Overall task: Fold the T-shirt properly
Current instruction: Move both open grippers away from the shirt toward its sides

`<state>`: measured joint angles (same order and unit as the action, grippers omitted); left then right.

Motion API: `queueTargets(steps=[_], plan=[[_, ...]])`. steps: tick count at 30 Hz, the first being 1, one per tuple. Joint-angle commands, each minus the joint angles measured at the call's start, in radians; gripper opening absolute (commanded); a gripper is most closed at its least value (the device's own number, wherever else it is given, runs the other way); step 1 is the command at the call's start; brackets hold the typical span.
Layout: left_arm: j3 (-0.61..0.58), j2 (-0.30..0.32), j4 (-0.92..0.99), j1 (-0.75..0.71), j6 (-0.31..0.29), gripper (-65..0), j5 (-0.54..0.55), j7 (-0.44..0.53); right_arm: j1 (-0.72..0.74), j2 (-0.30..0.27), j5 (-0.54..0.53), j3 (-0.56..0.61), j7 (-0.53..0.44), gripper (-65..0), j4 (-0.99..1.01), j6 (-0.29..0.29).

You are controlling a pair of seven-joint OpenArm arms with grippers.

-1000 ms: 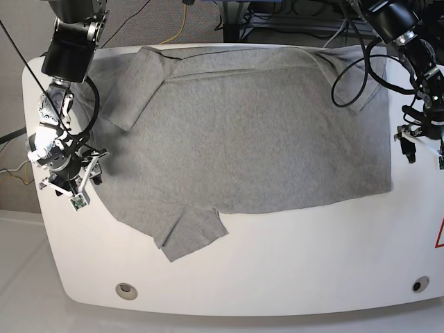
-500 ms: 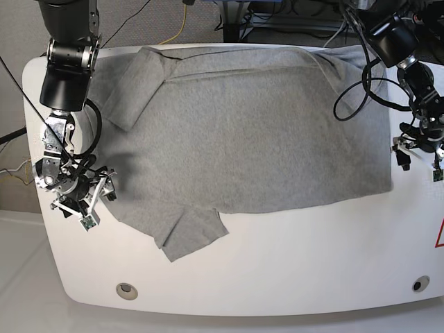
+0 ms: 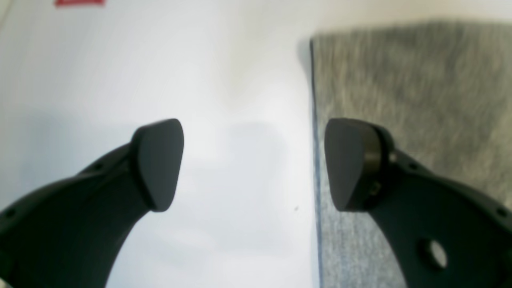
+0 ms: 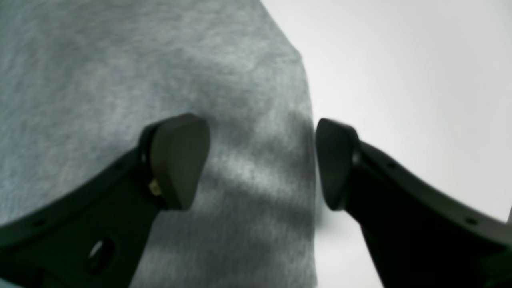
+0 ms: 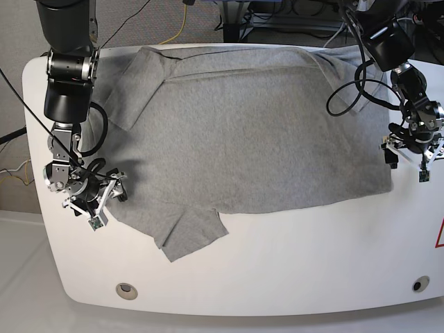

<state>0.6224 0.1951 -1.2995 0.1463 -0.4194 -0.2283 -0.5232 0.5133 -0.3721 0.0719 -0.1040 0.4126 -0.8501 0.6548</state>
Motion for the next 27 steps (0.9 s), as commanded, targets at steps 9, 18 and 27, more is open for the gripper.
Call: queueTargets(steps=[9, 18, 27], plan=[[0.001, 0.016, -0.021, 0.022, 0.006, -12.8, 0.007, 0.027, 0.107, -0.015, -0.013, -0.003, -0.177, -21.2, 0.2, -0.005], [0.001, 0.016, -0.021, 0.017, 0.006, -12.8, 0.007, 0.027, 0.14, -0.015, -0.011, -0.003, -0.284, -21.0, 0.312, -0.005], [0.001, 0.016, -0.022, 0.016, 0.003, -12.8, 0.007, 0.027, 0.146, -0.018, -0.01, -0.001, -0.369, -20.9, 0.361, -0.007]])
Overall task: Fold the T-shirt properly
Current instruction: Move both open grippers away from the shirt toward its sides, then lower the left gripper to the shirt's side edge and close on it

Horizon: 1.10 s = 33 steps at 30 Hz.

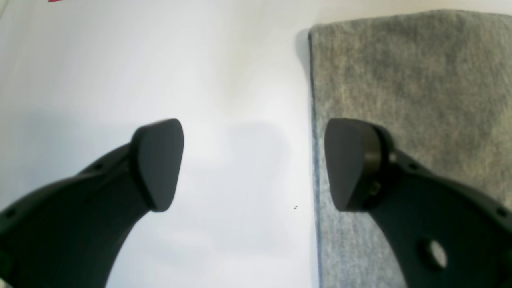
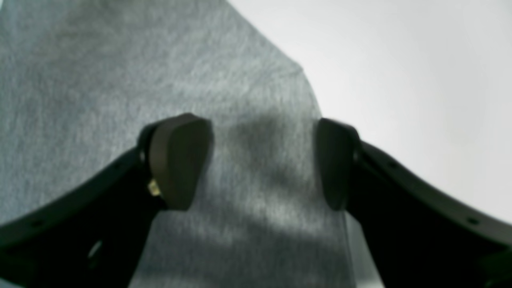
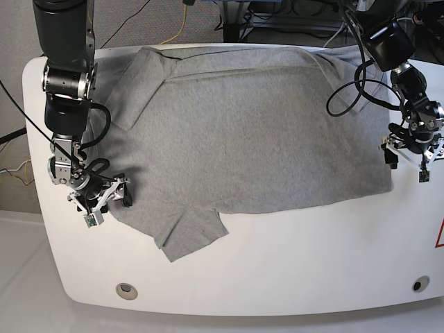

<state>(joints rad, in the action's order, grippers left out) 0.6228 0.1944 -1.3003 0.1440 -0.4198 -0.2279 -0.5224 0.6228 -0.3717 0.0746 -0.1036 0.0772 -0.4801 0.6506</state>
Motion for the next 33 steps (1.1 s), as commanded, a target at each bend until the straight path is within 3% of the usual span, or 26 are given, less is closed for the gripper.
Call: queueTargets(steps=[1, 28, 33], plan=[[0.001, 0.017, -0.022, 0.016, 0.003, -12.8, 0.006, 0.026, 0.036, -0.019, -0.012, -0.002, -0.035, -20.9, -0.009, -0.002], [0.002, 0.017, -0.023, -0.005, 0.002, -12.8, 0.009, 0.026, -0.102, 0.029, -0.012, -0.003, -0.069, -21.5, -0.013, -0.004], [0.004, 0.017, -0.023, -0.005, 0.002, -12.8, 0.009, 0.026, -0.119, 0.044, -0.012, -0.003, -0.069, -26.6, -0.013, -0.004]])
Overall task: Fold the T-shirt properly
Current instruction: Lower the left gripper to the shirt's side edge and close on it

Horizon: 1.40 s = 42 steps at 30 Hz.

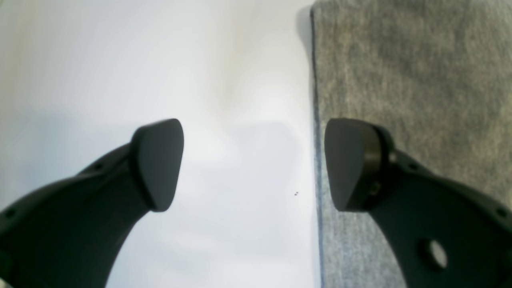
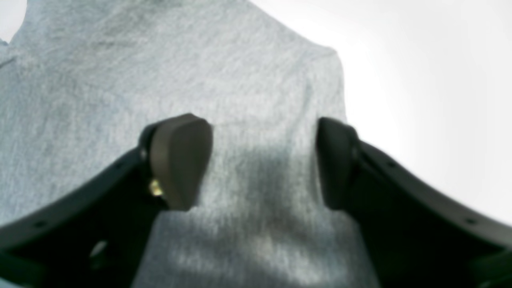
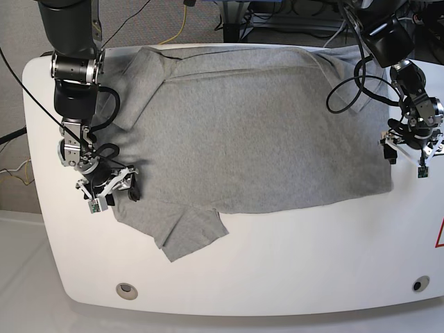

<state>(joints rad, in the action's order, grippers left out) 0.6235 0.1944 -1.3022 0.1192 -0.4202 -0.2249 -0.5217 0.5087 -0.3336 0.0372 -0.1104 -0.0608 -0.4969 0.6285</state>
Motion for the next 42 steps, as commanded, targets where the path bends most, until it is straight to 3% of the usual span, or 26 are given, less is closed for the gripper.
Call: queueTargets(steps=[1, 9, 14, 24, 35, 42], plan=[[0.003, 0.017, -0.021, 0.02, 0.002, -12.8, 0.006, 0.025, -0.005, 0.006, 0.025, 0.004, 0.069, -29.7, 0.004, 0.018], [0.003, 0.017, -0.021, 0.02, 0.002, -12.8, 0.006, 0.025, -0.005, 0.008, 0.025, 0.004, 0.069, -52.3, 0.004, 0.018], [0.003, 0.017, -0.021, 0.02, 0.001, -12.8, 0.006, 0.025, -0.005, 0.008, 0.025, 0.004, 0.069, -60.1, 0.004, 0.018], [0.0, 0.017, -0.02, 0.029, 0.001, -12.8, 0.012, 0.035, -0.005, 0.006, 0.025, 0.004, 0.069, -59.6, 0.004, 0.018], [-0.054, 0.023, 0.002, 0.03, 0.001, -12.8, 0.189, 0.116, -0.005, 0.0, 0.025, 0.004, 0.069, -59.6, 0.004, 0.018], [-0.078, 0.023, 0.092, 0.079, 0.005, -12.8, 0.201, 0.117, -0.005, 0.0, 0.025, 0.004, 0.071, -59.5, 0.004, 0.018]])
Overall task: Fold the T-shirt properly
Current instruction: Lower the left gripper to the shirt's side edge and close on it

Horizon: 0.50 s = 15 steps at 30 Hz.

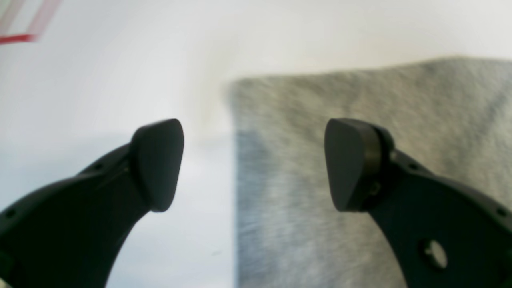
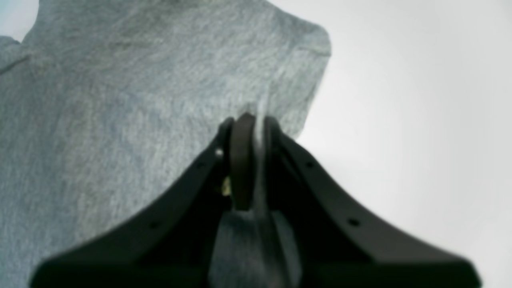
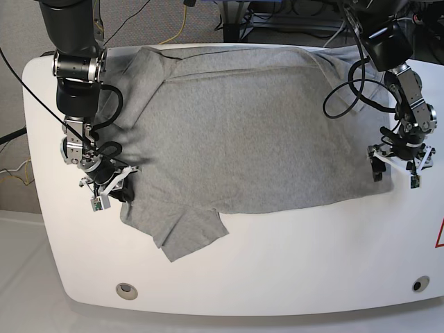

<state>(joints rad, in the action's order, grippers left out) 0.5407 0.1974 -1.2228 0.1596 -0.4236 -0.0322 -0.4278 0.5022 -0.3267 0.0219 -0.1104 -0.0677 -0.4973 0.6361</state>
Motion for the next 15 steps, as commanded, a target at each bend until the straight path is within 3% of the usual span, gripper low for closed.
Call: queueTargets(steps=[1, 10, 15], plan=[[0.005, 0.02, 0.034, 0.048, 0.009, -12.8, 0.01, 0.025, 0.002, -0.009, 0.04, 0.004, 0.078, -59.5, 0.004, 0.011], [0.006, 0.023, 0.183, 0.094, 0.015, -12.8, 0.005, 0.113, 0.002, -0.027, 0.04, 0.004, 0.078, -59.3, 0.004, 0.011], [0.006, 0.047, 0.199, 0.094, 0.053, -12.8, 0.01, 0.125, 0.002, -0.03, 0.04, 0.004, 0.078, -59.3, 0.004, 0.011]])
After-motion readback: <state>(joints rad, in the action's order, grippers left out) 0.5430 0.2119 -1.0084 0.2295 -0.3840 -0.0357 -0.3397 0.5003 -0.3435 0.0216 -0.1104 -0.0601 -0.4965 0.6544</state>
